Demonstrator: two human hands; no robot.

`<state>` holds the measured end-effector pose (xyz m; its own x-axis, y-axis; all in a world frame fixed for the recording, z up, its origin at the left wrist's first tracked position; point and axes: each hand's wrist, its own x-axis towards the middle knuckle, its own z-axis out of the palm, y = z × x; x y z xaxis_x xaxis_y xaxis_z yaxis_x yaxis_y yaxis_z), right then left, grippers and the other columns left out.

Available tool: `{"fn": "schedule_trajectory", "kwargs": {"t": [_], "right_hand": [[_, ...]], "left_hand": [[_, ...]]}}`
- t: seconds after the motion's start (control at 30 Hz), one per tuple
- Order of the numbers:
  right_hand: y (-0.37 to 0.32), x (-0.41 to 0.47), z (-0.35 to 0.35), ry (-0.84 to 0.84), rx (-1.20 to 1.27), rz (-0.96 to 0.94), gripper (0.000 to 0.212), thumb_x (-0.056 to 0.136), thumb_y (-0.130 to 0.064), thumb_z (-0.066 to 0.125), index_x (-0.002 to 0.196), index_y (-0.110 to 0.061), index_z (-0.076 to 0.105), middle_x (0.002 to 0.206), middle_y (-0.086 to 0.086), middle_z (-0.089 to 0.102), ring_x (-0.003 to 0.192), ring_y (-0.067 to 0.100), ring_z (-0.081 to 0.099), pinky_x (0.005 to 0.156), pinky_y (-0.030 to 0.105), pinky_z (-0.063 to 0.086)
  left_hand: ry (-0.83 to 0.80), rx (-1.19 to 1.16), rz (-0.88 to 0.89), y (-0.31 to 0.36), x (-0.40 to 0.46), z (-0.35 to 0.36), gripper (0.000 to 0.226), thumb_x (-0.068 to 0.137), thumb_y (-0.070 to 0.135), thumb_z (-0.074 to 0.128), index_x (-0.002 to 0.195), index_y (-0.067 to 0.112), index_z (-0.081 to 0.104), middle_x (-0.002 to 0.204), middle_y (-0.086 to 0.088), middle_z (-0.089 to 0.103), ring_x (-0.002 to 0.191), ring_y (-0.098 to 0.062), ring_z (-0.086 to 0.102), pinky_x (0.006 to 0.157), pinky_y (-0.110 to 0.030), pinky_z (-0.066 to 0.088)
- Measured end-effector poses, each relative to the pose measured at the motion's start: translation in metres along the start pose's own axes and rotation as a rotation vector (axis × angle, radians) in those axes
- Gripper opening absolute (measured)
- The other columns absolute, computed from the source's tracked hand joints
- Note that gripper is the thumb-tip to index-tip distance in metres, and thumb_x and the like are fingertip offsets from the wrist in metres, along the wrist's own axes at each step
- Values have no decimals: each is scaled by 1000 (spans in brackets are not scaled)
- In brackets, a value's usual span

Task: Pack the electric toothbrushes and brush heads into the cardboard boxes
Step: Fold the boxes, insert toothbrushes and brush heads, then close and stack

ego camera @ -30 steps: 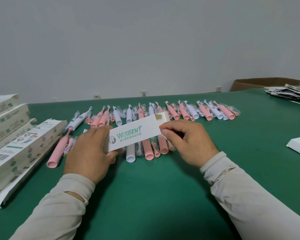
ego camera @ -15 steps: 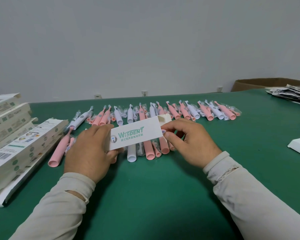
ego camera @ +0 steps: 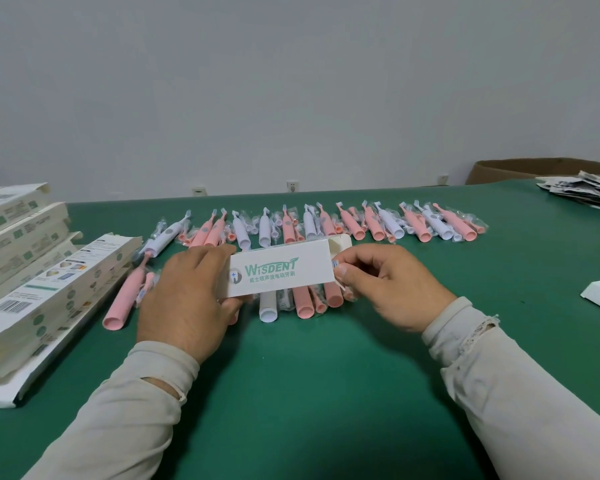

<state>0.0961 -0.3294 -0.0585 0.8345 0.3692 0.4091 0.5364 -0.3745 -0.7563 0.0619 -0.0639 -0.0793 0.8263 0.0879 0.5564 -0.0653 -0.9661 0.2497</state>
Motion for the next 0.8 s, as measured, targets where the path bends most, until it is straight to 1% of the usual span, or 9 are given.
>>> {"fn": "schedule_trajectory", "kwargs": {"t": [0.07, 0.13, 0.17, 0.27, 0.37, 0.5, 0.63, 0.73, 0.8], "right_hand": [[0, 0, 3, 41, 43, -14, 13, 97, -15, 64, 89, -20, 72, 65, -11, 61, 62, 12, 52, 65, 28, 48], [-1, 0, 2, 73, -42, -61, 12, 96, -14, 66, 90, -20, 74, 71, -16, 62, 66, 8, 53, 68, 18, 45], [-2, 0, 1, 74, -111, -84, 12, 95, -14, 66, 91, -21, 75, 74, -17, 62, 71, 7, 55, 70, 16, 43], [-3, -1, -5, 57, -233, -117, 12, 96, -15, 64, 94, -23, 74, 83, -13, 61, 81, 9, 55, 75, 20, 43], [-6, -1, -6, 80, -268, -158, 15, 97, -16, 63, 94, -28, 70, 84, -13, 60, 84, 9, 55, 77, 22, 44], [-4, 0, 1, 48, -209, -107, 15, 96, -17, 64, 97, -26, 75, 82, -15, 61, 77, 10, 55, 72, 21, 44], [-1, 1, 5, 30, -85, 3, 23, 94, -17, 67, 85, -36, 74, 74, -16, 67, 69, 10, 57, 71, 29, 51], [-2, 1, 1, 33, -33, 27, 20, 93, -17, 68, 82, -32, 75, 74, -9, 71, 64, 6, 56, 66, 25, 51], [-4, 0, -5, 45, 35, 16, 22, 92, -12, 68, 87, -33, 74, 79, -13, 70, 63, 5, 55, 64, 20, 50]], "left_hand": [[-21, -29, -3, 0, 0, 1, 64, 77, 41, 80, 133, 33, 51, 127, 7, 57, 116, -22, 47, 81, -43, 47], [-53, -59, -6, -1, -1, 1, 65, 78, 44, 78, 135, 35, 49, 127, 7, 58, 116, -22, 49, 82, -41, 46], [-62, -62, -4, -1, -1, 1, 66, 78, 46, 78, 135, 35, 49, 127, 8, 58, 115, -21, 49, 82, -40, 45], [-50, -60, 13, 1, -1, 0, 63, 78, 50, 76, 134, 35, 49, 123, 7, 59, 112, -21, 50, 81, -40, 45], [-42, -68, 11, 3, 1, -2, 63, 79, 50, 76, 133, 34, 50, 121, 7, 60, 111, -21, 51, 83, -42, 49], [-49, -58, 17, 2, -1, -2, 68, 76, 37, 81, 136, 32, 51, 128, 6, 59, 116, -23, 51, 85, -45, 50], [-77, -20, 22, 2, -1, -1, 69, 76, 41, 79, 138, 34, 49, 130, 8, 58, 119, -21, 49, 84, -43, 48], [-78, -44, 7, 2, 0, 1, 65, 78, 45, 78, 136, 36, 49, 127, 9, 58, 116, -19, 49, 82, -40, 46], [-79, -85, -2, 1, 0, 1, 63, 78, 48, 77, 134, 36, 51, 124, 9, 59, 112, -19, 51, 82, -39, 46]]}}
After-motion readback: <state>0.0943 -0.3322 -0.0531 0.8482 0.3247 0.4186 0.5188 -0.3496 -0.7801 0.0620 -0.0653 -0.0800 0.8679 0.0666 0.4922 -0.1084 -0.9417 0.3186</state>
